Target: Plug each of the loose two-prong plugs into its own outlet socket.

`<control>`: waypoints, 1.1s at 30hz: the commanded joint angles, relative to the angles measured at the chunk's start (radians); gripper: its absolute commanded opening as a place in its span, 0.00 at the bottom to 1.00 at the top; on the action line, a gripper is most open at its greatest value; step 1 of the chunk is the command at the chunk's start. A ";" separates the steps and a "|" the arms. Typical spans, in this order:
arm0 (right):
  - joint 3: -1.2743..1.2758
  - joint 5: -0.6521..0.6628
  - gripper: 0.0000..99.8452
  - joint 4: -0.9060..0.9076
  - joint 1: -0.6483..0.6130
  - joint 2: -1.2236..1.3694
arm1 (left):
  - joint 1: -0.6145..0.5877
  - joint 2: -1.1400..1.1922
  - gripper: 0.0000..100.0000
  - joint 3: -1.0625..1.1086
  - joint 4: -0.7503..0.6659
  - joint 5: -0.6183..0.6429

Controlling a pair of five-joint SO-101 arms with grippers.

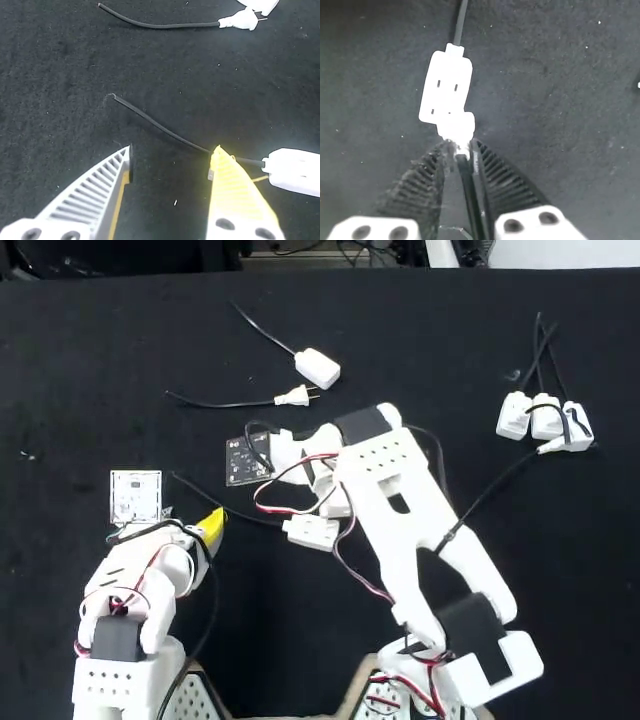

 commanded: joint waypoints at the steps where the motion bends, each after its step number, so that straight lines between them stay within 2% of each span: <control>1: -0.067 -0.023 0.01 0.058 0.015 -0.019 | 0.012 -0.005 0.26 -0.008 0.002 0.005; 5: -0.156 -0.178 0.01 0.130 0.015 -0.035 | 0.012 -0.005 0.26 -0.008 0.002 0.005; 11: -0.162 -0.265 0.01 0.198 -0.012 -0.030 | 0.012 -0.005 0.26 -0.008 0.002 0.005; 17: -0.147 -0.264 0.01 0.186 -0.012 -0.030 | 0.012 -0.005 0.26 -0.008 0.002 0.005; 24: 0.021 -0.265 0.01 0.009 -0.009 -0.030 | 0.012 -0.005 0.26 -0.008 0.002 0.005; 33: 0.058 -0.267 0.01 0.006 -0.012 -0.030 | 0.012 -0.005 0.26 -0.008 0.002 0.005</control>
